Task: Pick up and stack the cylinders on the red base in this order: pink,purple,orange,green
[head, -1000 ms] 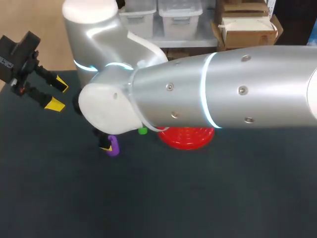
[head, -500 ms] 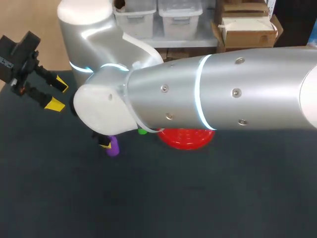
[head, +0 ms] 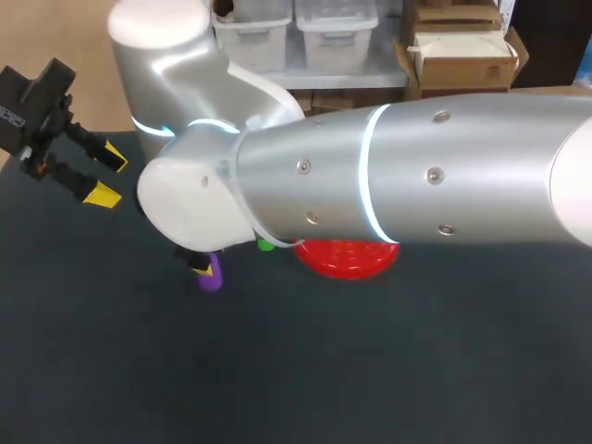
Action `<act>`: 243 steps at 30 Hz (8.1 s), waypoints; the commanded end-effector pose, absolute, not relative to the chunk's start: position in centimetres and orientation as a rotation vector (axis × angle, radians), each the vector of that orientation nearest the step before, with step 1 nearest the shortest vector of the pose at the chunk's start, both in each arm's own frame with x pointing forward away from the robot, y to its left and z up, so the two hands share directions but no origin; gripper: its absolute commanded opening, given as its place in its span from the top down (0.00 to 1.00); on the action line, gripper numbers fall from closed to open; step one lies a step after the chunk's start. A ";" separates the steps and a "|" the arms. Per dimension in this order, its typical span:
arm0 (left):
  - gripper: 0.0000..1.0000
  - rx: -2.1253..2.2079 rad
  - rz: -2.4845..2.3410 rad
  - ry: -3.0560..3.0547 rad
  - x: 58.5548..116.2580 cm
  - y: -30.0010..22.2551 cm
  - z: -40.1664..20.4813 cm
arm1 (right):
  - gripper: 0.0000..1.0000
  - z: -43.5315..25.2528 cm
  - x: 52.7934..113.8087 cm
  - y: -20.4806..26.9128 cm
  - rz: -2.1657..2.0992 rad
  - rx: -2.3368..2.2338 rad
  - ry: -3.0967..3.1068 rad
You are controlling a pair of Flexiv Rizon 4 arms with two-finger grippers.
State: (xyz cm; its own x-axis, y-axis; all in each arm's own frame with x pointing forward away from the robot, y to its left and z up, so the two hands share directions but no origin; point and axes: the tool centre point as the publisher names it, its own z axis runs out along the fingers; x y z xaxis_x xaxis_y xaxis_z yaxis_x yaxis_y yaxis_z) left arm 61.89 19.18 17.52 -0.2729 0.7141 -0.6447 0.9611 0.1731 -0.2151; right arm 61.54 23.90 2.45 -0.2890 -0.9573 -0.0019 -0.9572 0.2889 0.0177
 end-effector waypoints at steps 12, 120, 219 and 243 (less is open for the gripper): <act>0.00 1.582 -0.843 2.058 61.9 19.2 17.4 | 0.68 2.1 61.4 23.9 -0.018 1.871 -2.531; 0.00 1.582 -0.843 2.058 61.9 19.2 17.4 | 1.00 15.7 69.2 2.7 0.020 1.462 -2.795; 0.00 1.582 -0.843 2.058 61.9 19.2 17.4 | 0.38 3.1 76.9 18.9 -0.022 1.079 -2.969; 0.00 1.582 -0.843 2.058 61.9 19.2 17.4 | 0.88 2.5 76.8 18.8 -0.011 1.057 -2.967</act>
State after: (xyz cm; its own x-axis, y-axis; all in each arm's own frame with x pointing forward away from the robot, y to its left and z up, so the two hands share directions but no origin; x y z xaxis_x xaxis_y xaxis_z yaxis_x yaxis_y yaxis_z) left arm 61.89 19.18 17.53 -0.2729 0.7141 -0.6447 0.9611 0.1731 -0.2151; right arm 76.03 18.30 2.57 -0.7744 -0.6320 -0.0291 -0.6323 0.7747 0.0010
